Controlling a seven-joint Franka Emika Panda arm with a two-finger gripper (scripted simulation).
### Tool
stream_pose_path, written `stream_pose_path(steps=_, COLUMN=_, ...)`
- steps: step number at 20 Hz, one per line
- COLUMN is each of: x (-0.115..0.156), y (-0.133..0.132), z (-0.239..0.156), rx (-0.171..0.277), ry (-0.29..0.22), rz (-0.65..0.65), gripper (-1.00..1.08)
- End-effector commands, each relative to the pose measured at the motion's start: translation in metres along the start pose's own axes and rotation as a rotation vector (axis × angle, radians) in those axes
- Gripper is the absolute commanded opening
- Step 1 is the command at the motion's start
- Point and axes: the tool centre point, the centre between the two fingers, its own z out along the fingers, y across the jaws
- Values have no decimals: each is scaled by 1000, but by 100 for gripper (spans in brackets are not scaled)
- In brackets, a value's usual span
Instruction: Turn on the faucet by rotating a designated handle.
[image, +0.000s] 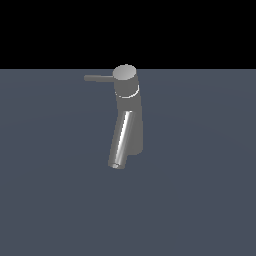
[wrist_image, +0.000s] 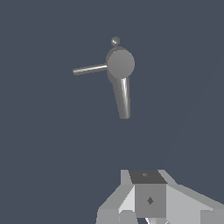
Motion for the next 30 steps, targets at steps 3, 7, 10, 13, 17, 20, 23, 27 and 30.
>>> stream_pose_path(steps=3, x=5, y=-13, z=19, rx=33, ry=36, rz=126, gripper=-100)
stream_pose_path(steps=7, x=12, y=-25, z=35, rx=63, ry=68, rz=236, gripper=-100)
stream_pose_path(steps=10, x=18, y=-34, z=47, rx=85, ry=92, rz=319, gripper=-100)
stream_pose_path(steps=13, x=25, y=-42, z=58, rx=107, ry=115, rz=401, gripper=-100)
stream_pose_path(steps=17, x=36, y=-53, z=72, rx=136, ry=146, rz=507, gripper=-100)
stream_pose_path(steps=20, x=45, y=-60, z=82, rx=158, ry=169, rz=585, gripper=-100)
stream_pose_path(steps=23, x=55, y=-67, z=92, rx=180, ry=192, rz=664, gripper=-100)
stream_pose_path(steps=27, x=69, y=-75, z=104, rx=208, ry=221, rz=765, gripper=-100)
stream_pose_path(steps=30, x=80, y=-80, z=112, rx=228, ry=242, rz=837, gripper=-100)
